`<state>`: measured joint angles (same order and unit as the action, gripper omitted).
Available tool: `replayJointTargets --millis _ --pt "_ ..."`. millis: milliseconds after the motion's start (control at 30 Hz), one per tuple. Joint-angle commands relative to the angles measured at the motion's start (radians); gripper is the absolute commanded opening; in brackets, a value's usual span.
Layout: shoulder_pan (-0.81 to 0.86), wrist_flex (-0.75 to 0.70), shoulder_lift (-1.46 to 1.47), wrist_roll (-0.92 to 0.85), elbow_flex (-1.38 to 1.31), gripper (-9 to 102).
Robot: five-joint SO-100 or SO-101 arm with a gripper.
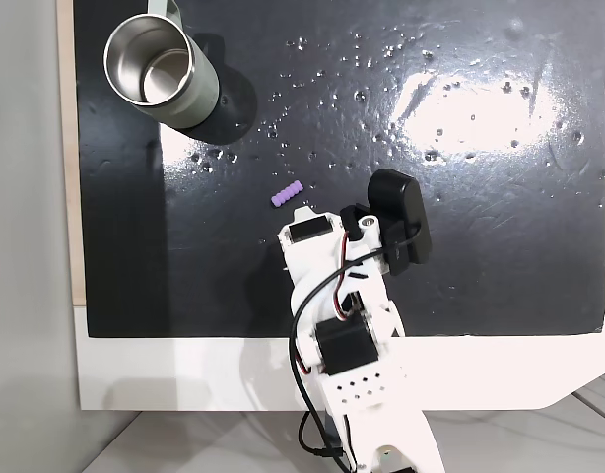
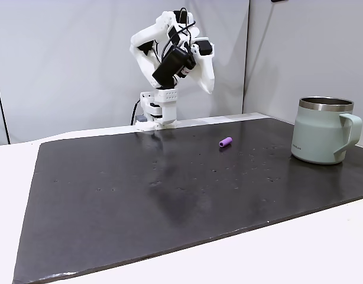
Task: Grasp a pengrip and put it in the cup.
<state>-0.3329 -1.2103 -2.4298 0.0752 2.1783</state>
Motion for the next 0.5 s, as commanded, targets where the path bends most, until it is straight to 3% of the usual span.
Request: replayJointTargets --millis 0,467 --pt "-0.029 -0.009 0.121 0.054 -0.110 6" --pt "-0.044 0.026 0.515 0.080 -0.258 20"
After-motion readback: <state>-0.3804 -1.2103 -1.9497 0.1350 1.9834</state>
